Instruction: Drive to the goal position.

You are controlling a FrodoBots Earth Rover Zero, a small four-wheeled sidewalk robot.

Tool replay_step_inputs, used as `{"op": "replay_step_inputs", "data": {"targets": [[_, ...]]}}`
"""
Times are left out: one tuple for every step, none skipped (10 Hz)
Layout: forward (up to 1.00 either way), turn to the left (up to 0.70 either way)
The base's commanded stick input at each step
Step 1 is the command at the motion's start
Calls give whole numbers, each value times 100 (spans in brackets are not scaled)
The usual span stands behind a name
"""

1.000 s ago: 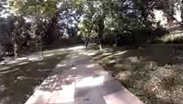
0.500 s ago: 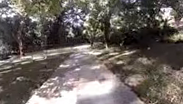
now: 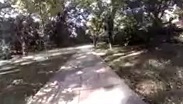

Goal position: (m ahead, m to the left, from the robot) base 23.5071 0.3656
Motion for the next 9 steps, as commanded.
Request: {"op": "replay_step_inputs", "data": {"targets": [[50,0],[50,0],[50,0],[50,0],[50,0],[50,0],[50,0],[50,0],[50,0]]}}
